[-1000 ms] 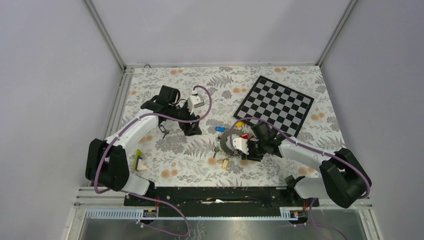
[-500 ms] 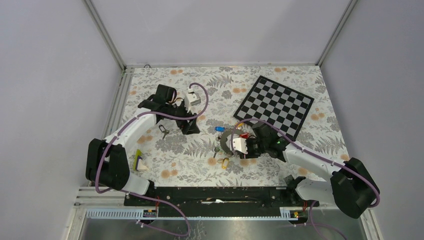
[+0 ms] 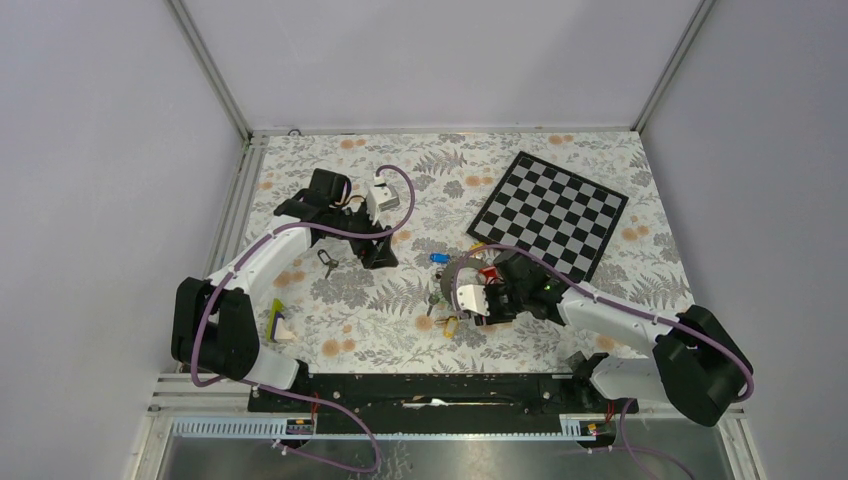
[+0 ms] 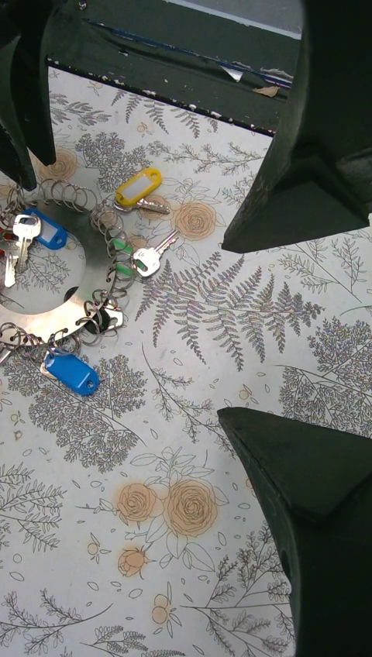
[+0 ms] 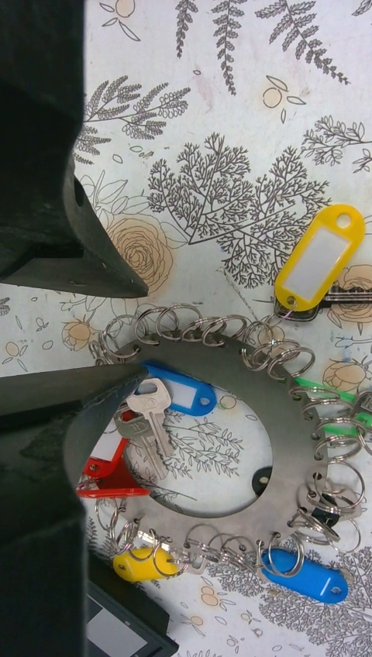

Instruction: Put the keys on the keyring

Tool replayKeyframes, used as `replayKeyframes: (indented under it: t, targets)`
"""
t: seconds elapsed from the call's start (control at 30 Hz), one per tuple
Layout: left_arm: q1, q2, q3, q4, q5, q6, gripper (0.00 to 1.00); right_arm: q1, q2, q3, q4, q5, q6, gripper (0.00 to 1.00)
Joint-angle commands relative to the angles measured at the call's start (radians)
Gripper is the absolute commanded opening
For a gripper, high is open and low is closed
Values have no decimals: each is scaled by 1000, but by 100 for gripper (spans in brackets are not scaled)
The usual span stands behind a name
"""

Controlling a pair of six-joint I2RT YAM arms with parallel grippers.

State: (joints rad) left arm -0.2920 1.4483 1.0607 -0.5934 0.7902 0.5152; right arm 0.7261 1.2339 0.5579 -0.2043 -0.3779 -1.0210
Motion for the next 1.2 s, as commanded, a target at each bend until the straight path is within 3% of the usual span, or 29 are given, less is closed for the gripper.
replayKeyframes:
  t: [0.0,0.63,1.17]
  targets:
    - [8,-28,29,10,41,18,80,20,19,4,17,16,-7,44]
    - [22,-28,17,-5,51,38,81,25,88,10,46,44,-17,39]
    - [28,-26,17,-5,58,38,81,25,99,8,46,51,-22,27]
